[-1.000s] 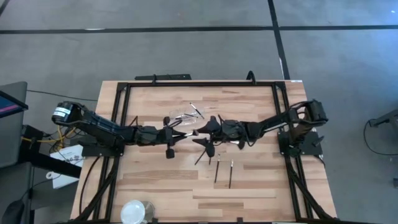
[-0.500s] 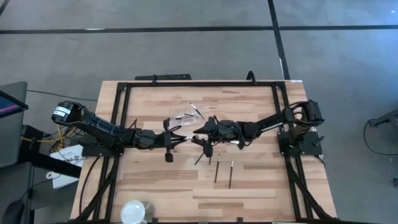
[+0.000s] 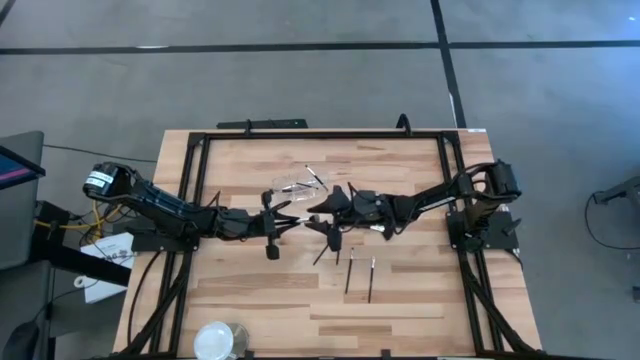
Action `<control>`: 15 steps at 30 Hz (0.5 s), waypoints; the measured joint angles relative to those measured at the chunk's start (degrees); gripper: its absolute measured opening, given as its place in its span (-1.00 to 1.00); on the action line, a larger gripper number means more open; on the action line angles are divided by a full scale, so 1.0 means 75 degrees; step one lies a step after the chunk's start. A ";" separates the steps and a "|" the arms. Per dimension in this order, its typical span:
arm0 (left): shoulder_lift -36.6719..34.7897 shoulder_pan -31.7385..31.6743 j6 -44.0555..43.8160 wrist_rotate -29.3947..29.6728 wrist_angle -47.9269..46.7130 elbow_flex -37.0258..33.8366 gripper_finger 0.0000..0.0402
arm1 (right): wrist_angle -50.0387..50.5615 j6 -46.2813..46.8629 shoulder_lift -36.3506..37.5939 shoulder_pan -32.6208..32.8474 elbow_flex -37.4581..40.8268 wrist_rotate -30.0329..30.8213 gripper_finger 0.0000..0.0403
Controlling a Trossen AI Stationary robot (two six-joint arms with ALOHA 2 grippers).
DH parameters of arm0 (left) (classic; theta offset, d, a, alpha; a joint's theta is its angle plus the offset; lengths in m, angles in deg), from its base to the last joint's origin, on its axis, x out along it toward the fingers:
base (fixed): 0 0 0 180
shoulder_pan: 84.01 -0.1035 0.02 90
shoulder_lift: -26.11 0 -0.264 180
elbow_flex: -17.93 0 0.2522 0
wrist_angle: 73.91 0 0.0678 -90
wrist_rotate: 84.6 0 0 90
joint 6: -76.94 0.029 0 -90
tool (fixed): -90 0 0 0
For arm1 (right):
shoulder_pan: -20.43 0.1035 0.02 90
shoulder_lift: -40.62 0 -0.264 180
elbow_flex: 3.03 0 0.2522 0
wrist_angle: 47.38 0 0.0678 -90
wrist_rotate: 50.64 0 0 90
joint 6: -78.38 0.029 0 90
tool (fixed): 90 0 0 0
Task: Put items in baskets/containers
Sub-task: Put the black powder brush into the transparent organizer
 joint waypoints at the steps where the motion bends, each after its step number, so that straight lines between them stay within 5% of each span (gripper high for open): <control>1: 0.0000 0.0000 0.0000 0.0000 0.0001 0.0000 -0.77 | -0.0011 0.0000 0.0002 0.0000 0.0000 0.0000 0.03; 15: 0.0000 -0.0006 -0.0003 0.0000 0.0061 0.0003 -0.74 | 0.0148 0.0000 0.0002 -0.0027 0.0000 -0.0218 -0.38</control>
